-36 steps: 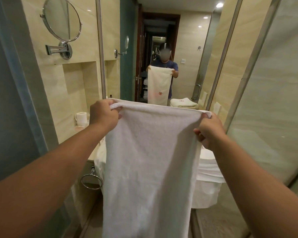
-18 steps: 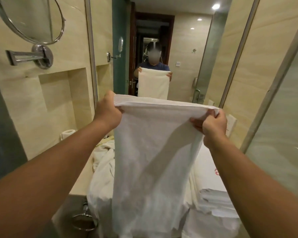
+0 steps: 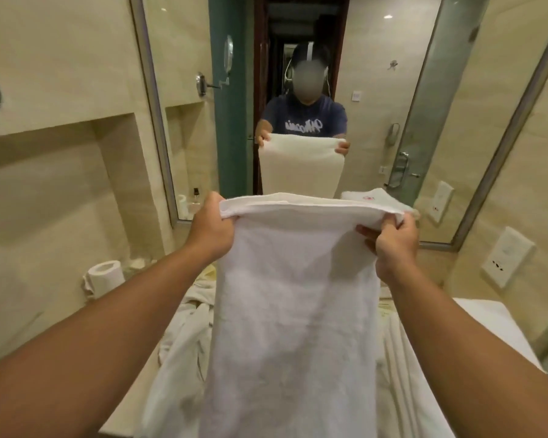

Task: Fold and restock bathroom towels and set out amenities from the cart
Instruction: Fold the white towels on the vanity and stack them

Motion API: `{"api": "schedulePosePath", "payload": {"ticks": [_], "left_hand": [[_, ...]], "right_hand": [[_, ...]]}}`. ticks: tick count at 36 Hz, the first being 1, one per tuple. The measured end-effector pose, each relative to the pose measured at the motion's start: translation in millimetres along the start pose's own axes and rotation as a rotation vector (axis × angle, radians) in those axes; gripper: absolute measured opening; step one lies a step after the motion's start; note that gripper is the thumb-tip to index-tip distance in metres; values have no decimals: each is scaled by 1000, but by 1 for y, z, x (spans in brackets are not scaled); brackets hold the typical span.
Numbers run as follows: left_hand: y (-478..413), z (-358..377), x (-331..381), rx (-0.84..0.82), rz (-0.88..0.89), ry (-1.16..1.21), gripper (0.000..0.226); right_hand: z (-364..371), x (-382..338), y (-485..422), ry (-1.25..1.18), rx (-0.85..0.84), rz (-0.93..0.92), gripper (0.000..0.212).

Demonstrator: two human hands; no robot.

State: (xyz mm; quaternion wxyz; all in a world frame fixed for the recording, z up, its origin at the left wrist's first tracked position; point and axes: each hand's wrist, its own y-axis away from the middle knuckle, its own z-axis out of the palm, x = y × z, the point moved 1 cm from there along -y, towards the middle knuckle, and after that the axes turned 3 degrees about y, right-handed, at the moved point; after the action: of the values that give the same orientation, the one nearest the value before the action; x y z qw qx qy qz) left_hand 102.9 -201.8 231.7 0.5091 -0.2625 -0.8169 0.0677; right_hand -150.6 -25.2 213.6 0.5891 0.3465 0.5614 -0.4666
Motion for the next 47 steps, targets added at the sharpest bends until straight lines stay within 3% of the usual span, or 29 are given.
{"api": "schedulePosePath", "payload": {"ticks": [10,19,23,33,42,47], "left_hand": [[-47,78,-112,-90,-227,-22,14],[-6,92,-163,-168,-298,-11,19],[27,84,-169,-207,-290,9,14],[140,66,-202,-344,-245,-4,15],[232,70,-252,-465,-228,-215,19],[256,80,-270,-477,-250,-300,24]], "right_hand": [[44,109,-68,29,-118,236,24],[29,161,-51,-78,-120,405,7],[9,165,-21,-139,-56,469,10],[-71,206,77,243,-83,431,24],[-121,283,145,574,-103,491,33],[-128,300,168,737,-219,420,46]]}}
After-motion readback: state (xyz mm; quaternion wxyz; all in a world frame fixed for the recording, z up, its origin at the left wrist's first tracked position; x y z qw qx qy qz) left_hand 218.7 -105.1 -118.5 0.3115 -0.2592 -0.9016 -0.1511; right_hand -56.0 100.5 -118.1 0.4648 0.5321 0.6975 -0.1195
